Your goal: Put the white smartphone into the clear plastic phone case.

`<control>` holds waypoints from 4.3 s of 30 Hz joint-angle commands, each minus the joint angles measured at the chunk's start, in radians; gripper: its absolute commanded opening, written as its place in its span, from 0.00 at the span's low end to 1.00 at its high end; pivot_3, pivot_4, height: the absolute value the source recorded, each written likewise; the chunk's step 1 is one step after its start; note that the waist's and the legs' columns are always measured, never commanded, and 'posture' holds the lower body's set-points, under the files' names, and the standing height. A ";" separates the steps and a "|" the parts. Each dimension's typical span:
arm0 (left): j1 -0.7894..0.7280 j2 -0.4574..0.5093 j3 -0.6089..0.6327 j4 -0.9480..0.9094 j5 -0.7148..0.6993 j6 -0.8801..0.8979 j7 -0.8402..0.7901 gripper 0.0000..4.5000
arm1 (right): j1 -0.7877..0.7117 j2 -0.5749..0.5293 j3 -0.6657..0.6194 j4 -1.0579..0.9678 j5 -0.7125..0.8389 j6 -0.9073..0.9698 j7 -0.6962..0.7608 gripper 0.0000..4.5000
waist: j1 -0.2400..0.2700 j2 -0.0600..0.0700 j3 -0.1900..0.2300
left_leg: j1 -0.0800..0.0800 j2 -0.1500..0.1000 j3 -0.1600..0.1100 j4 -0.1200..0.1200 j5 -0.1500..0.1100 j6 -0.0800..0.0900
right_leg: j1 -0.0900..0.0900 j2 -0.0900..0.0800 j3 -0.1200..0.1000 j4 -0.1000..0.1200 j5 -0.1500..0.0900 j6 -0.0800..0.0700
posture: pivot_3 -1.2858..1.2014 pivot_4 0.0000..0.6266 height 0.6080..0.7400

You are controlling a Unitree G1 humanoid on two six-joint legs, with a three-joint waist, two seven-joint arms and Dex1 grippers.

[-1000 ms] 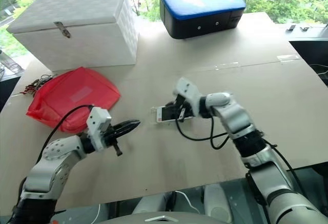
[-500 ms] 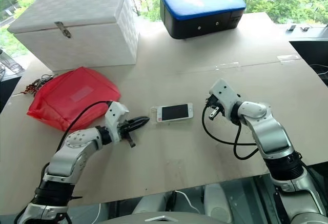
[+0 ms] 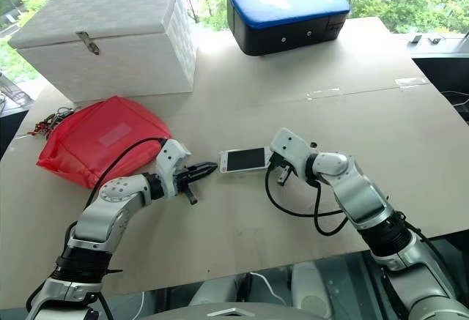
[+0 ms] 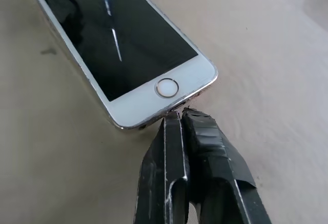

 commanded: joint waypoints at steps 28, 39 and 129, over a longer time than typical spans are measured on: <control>0.027 0.000 0.000 0.011 0.021 -0.045 -0.030 0.01 | -0.095 -0.032 -0.090 0.186 -0.022 -0.113 0.195 0.00 | 0.002 -0.002 -0.001 | 0.003 0.000 0.001 0.000 0.000 0.000 | 0.001 0.000 0.001 0.001 0.000 0.000 | 0.52 0.24 1.00; 0.009 0.007 0.000 0.030 0.026 -0.053 -0.044 0.01 | -0.117 0.016 -0.041 0.106 0.027 -0.068 0.215 0.00 | 0.001 -0.002 -0.001 | 0.003 0.000 0.001 0.000 0.000 0.000 | 0.001 0.000 0.001 0.001 0.000 0.000 | 0.52 0.24 1.00; -0.042 -0.108 -0.066 0.005 0.028 0.058 0.047 0.01 | -0.236 0.080 0.217 0.762 -0.098 -0.142 0.522 0.00 | 0.000 -0.003 -0.039 | 0.028 0.000 -0.001 -0.008 -0.001 0.002 | 0.025 0.000 0.001 -0.005 0.000 0.000 | 0.52 0.24 1.00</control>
